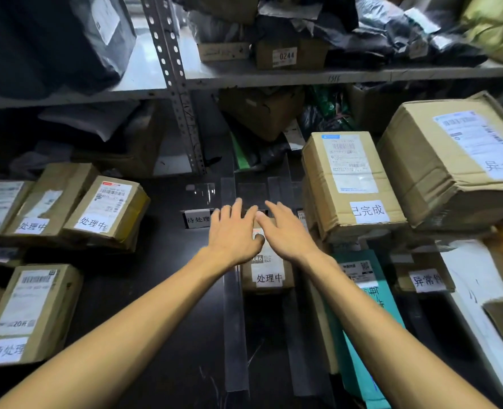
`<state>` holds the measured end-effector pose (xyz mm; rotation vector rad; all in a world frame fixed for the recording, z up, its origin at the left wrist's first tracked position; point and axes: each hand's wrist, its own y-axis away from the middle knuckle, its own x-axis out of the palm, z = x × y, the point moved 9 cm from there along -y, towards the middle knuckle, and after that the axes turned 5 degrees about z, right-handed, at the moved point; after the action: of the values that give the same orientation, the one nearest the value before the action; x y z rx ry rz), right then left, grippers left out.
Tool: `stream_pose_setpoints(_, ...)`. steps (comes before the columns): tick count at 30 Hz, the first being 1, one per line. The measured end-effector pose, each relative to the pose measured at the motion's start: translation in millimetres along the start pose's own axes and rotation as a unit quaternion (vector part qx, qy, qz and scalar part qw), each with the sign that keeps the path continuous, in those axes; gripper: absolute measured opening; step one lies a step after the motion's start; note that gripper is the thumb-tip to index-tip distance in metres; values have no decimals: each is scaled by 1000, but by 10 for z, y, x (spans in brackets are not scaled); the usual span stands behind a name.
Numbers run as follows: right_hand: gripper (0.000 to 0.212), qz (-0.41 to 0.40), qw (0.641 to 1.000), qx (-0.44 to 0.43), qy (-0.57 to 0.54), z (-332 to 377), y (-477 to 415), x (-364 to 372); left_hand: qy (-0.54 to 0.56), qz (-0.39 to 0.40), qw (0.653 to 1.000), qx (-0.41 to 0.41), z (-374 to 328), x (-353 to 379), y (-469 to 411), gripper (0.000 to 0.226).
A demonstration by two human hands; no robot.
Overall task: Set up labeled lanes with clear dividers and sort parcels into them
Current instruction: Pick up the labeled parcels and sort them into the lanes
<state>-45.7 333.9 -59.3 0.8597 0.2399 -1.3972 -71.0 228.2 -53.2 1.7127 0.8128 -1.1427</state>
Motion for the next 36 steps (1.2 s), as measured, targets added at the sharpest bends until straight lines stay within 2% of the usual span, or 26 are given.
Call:
stream_pose_setpoints(6, 59, 0, 994, -106, 30, 806, 336, 55, 22, -62, 997, -41, 488, -404, 543, 67)
stream_pose_setpoints(11, 54, 35, 974, -212, 69, 1587, 673, 332, 57, -86, 985, -140, 1156, -692, 1311, 66)
stream_pose_setpoints(14, 53, 61, 954, -280, 82, 2051, 987, 659, 42, -125, 971, -199, 1496, -795, 1963, 67)
stream_pose_setpoints(19, 45, 126, 925, -348, 80, 2711, 1531, 1340, 73, -165, 943, -281, 2029, -831, 2952, 60)
stream_pose_setpoints(25, 49, 169, 901, -380, 121, 3186, 1854, 2143, 114, -175, 914, -348, 2712, -690, 3692, 62)
stream_pose_setpoints(36, 55, 179, 917, -318, 161, 3655, 1711, 3421, 143, -128, 914, -357, 4098, -244, 4150, 67)
